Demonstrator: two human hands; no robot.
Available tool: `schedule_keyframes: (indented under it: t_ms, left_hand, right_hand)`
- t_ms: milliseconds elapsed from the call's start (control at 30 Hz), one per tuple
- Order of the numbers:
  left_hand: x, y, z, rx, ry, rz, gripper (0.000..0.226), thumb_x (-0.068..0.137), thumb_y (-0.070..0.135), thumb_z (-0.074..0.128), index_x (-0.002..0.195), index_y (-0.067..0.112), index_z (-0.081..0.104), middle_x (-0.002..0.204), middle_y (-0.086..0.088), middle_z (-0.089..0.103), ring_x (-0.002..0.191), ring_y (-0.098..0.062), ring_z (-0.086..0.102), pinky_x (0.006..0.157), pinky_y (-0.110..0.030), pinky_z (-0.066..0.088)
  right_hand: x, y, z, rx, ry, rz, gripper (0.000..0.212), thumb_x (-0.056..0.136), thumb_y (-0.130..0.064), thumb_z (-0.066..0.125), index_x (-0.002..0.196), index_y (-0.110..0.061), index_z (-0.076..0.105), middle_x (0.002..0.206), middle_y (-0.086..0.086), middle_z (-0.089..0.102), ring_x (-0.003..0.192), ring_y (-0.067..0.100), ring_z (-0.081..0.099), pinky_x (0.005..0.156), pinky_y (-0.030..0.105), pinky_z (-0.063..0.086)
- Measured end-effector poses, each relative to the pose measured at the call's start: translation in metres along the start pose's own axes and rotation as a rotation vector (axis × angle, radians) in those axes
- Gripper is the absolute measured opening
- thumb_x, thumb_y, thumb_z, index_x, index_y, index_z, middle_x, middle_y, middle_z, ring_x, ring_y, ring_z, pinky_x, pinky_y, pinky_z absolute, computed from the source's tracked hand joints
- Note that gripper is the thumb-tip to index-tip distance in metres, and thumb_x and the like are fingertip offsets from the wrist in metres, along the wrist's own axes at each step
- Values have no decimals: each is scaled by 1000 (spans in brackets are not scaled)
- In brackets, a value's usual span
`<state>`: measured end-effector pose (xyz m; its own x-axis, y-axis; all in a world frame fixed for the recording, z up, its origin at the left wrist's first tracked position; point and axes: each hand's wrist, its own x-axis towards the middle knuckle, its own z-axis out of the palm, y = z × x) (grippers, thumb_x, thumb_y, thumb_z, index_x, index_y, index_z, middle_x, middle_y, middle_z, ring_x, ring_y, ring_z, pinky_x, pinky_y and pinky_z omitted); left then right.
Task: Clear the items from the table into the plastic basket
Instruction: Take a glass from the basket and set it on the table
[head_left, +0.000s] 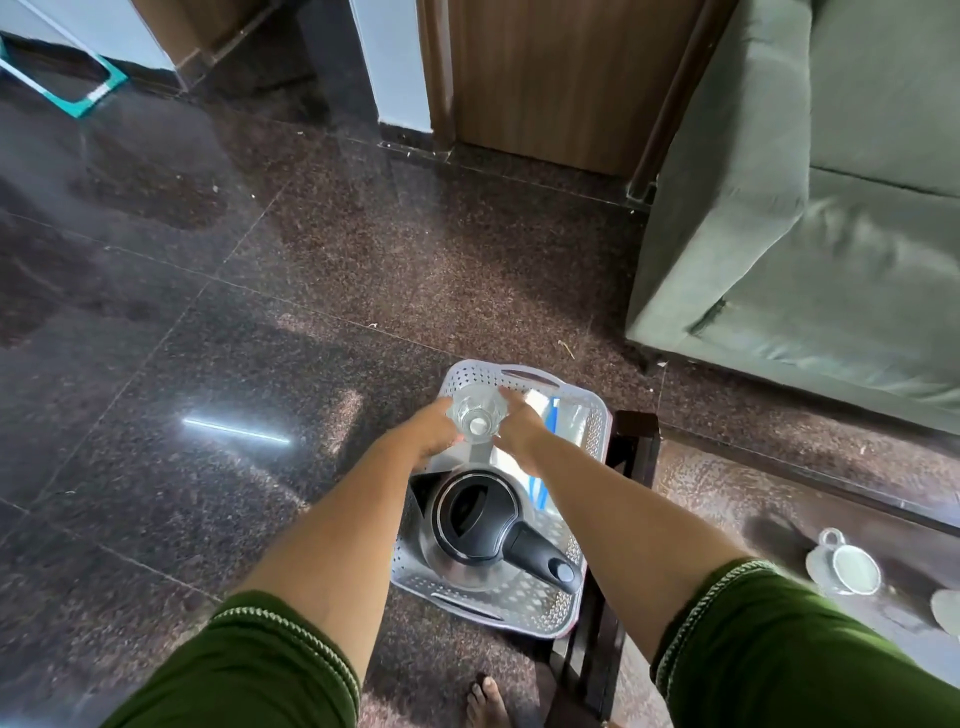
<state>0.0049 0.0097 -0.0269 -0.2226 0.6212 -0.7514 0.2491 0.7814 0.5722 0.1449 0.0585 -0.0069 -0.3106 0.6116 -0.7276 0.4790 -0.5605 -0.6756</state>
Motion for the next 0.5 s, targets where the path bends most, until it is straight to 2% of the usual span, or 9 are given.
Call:
schedule_keyframes:
  t_ms: [100,133,200,300,400,467,500]
  left_hand:
    - [-11,12,-3,-89,38,33,65,84,-6,55,143,16,40,132,-21,54,111,-26,55,97,-34,45]
    - [-12,15,-5,-120,64,52,60,85,-7,53,140,14,43,130,-21,55,110,-26,56,96,-33,46]
    - [-20,25,-10,-191,90,67,55,86,-9,49,138,11,45,133,-20,51,117,-31,55,101,-40,48]
    - [-46,48,-15,-261,123,102,41,90,-5,45,127,12,53,130,-16,51,113,-31,58,85,-34,57]
    - [-76,77,-9,-235,165,149,15,98,21,45,104,26,58,118,-10,60,93,-27,65,73,-32,56]
    - [-97,96,2,-173,196,203,15,98,33,43,98,35,58,109,-5,63,91,-26,65,73,-35,56]
    - [-106,106,10,-183,208,232,15,98,32,44,100,36,57,106,-4,62,91,-25,64,72,-35,56]
  right_hand:
    - [2,-2,-1,15,53,15,76,90,15,34,149,-31,27,145,14,42,110,30,58,95,39,49]
    - [3,-4,-3,7,55,8,80,88,17,38,149,-34,29,142,10,46,104,27,61,89,36,51]
    - [5,-5,-9,-20,52,-28,84,84,16,51,146,-36,32,141,6,51,105,26,65,90,37,55]
    - [-25,-22,-22,59,63,-87,66,87,10,53,142,-24,41,139,13,53,115,29,61,88,36,56]
    - [-70,-42,-42,172,131,-129,48,94,2,45,139,-13,44,139,15,50,122,33,55,74,29,53]
    - [-95,-50,-56,228,202,-163,44,96,-1,46,138,-11,45,136,13,52,118,32,58,62,21,51]
    - [-106,-52,-64,231,255,-184,43,95,-1,49,137,-12,48,133,12,55,110,29,61,56,16,50]
